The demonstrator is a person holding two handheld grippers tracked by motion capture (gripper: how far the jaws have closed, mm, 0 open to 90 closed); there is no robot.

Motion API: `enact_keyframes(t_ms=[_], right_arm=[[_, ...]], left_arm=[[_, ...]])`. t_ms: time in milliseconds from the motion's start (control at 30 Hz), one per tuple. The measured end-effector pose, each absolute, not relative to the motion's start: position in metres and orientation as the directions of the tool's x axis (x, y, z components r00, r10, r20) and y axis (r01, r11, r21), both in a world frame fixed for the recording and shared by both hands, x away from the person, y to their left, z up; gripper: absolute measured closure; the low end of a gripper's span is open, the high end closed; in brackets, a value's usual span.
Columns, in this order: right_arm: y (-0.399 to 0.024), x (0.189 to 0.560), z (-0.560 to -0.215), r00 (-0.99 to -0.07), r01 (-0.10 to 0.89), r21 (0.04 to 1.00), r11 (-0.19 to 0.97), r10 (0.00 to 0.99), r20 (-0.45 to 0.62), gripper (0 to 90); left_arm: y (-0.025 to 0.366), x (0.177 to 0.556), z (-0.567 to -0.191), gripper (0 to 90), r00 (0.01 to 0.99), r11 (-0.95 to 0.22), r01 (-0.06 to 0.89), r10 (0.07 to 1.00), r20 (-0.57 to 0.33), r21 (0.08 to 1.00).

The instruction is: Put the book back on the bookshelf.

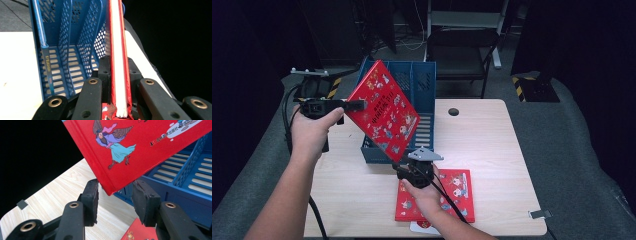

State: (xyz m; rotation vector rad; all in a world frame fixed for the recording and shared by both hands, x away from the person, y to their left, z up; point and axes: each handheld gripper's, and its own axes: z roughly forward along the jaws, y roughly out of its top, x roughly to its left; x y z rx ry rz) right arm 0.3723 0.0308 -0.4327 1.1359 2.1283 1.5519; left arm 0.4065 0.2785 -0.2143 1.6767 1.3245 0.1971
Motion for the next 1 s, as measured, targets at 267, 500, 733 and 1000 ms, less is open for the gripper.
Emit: enact_keyframes(t_ms=[267, 500, 733, 1000], right_arm=[[0.035, 0.378, -0.430, -0.660, 0.429, 0.896, 0.119, 0.718, 0.220, 56.7], [0.037, 0.383, -0.429, -0.664, 0.433, 0.893, 0.126, 0.714, 0.221, 56.6], [0.038, 0.393, -0.428, -0.655, 0.441, 0.889, 0.121, 0.720, 0.227, 56.7], [0.042, 0.401, -0.428, -0.653, 0.442, 0.888, 0.122, 0.723, 0.226, 56.6]], left_arm=[[0.284, 0.411, -0.213, 79.1, 0.379, 0.061, 0.666, 0.830, -0.408, 0.744], [0.286, 0.414, -0.213, 79.2, 0.361, 0.080, 0.672, 0.833, -0.420, 0.736], [0.287, 0.419, -0.213, 79.0, 0.334, 0.103, 0.671, 0.842, -0.424, 0.734], [0.287, 0.424, -0.213, 79.2, 0.304, 0.123, 0.674, 0.852, -0.426, 0.728]])
